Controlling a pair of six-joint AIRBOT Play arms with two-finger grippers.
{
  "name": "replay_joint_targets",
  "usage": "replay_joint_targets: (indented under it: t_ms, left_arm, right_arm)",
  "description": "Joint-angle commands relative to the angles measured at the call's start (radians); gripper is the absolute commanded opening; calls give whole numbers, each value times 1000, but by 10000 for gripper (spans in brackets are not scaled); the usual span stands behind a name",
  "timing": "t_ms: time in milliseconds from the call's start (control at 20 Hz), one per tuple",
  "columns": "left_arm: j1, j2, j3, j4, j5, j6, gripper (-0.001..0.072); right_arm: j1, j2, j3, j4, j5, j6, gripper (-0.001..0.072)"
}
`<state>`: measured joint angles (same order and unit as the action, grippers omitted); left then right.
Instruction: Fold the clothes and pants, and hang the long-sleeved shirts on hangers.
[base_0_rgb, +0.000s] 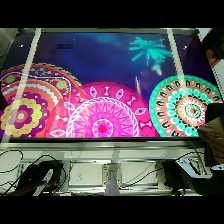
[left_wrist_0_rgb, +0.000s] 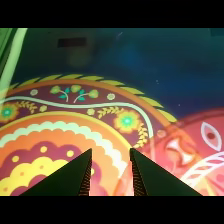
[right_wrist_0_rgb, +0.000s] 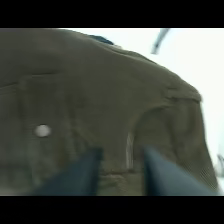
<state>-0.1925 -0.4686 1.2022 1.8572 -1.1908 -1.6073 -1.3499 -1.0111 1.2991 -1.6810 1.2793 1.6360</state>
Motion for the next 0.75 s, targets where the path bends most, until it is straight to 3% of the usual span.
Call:
replay_joint_targets:
  t_ms: [0,50,400,700]
  left_arm:
    - [1,1,1,0,0,0,271]
    - [1,1,1,0,0,0,271]
    - [1,1,1,0,0,0,271]
    - [1,1,1,0,0,0,271]
  right_arm:
    - [163,0,0,150,-70,-229,79]
    - [251,-2,-1,147,-87,-259,35]
    - [900,-12,-1,47,-128,-261,34]
    - [1109,-12,-1,64,-128,-262,35]
